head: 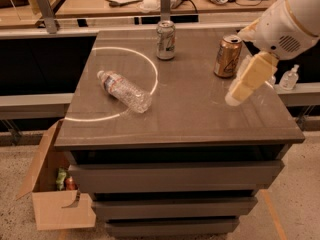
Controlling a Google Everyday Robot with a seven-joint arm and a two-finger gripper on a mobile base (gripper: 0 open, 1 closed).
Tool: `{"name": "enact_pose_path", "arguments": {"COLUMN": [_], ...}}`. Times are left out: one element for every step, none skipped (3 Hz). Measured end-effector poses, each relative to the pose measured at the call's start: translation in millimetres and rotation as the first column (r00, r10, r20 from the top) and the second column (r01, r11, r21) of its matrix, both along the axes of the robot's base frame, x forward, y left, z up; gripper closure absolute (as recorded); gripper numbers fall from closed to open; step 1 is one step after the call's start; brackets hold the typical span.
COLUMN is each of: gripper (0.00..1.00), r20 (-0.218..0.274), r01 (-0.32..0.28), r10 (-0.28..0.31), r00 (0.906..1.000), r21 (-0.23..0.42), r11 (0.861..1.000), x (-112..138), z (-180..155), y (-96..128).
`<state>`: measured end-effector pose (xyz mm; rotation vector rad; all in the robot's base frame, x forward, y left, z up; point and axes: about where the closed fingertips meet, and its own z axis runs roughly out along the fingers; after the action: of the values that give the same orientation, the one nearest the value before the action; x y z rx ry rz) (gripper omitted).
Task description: Move 7up can near water bottle
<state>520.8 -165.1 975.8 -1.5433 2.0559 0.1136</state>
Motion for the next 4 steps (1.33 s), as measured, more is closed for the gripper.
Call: {"name": "enact_pose_path", "arguments": {"gripper": [0.00, 0.00, 0.00, 0.00], "r20": [-0.007, -0.011, -0.013, -0.011], "r01": [0.015, 0.015, 0.034, 0.086], "r10": [-0.014, -0.014, -0.031, -0.088], "r00": [0.9999, 0.9998, 0.9994, 0.9961], "r21": [0.130, 0.191, 0.289, 0.374], "r11": [0.991, 0.981, 0.957, 0.923], "x": [63, 105, 148, 182], "z": [-8, -11, -5, -4], "y": [19, 31, 55, 73]}}
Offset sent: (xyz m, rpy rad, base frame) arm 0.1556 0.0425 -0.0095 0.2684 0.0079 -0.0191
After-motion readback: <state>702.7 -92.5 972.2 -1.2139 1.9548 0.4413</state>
